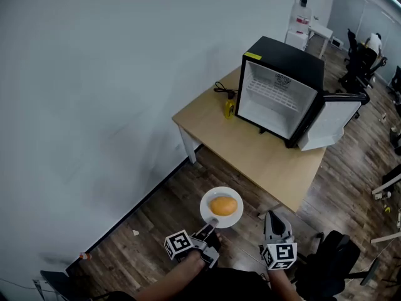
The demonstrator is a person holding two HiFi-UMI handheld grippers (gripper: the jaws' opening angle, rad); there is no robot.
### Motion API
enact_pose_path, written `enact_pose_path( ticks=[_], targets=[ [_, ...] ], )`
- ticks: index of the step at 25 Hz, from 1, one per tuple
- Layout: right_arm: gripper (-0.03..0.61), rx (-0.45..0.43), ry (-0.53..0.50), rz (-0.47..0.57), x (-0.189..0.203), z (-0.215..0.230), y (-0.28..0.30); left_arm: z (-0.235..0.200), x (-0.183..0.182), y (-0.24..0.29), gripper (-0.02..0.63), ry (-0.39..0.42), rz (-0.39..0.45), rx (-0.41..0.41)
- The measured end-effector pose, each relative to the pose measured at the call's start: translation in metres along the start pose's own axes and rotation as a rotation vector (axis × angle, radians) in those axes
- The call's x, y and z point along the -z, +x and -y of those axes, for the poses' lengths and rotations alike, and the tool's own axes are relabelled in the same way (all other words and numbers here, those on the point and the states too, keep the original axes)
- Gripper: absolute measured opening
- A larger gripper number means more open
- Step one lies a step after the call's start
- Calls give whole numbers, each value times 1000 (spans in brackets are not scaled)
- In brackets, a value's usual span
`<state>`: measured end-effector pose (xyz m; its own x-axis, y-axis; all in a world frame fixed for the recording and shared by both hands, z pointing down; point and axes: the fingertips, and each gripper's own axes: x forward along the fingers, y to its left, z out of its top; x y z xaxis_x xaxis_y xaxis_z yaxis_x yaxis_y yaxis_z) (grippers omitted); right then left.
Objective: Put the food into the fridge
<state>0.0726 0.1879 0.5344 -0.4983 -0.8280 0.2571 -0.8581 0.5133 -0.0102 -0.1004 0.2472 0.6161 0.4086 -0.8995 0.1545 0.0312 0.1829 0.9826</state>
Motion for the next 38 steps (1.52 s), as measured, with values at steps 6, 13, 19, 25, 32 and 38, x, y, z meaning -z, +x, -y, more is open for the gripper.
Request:
enact_pose_path(
  ticks=[6,13,19,25,32,38],
  targets=[
    [58,119,18,-40,7,24,27,2,-39,24,23,17,-37,-12],
    [58,160,-11,-70,8,26,48,3,-72,55,23,22,-67,-12],
    [58,166,-25,-55,7,23,70,3,-87,86,23,19,-91,-6],
    [58,119,-24,-18,-6,34,115,5,-103,130,23,37,-95,-27],
    [57,139,8,-2,-24,95,174,23,-128,206,24,56,-92,12],
    [58,179,36,27,-45,150,213,47,-136,268,24,40,-91,22]
  ],
)
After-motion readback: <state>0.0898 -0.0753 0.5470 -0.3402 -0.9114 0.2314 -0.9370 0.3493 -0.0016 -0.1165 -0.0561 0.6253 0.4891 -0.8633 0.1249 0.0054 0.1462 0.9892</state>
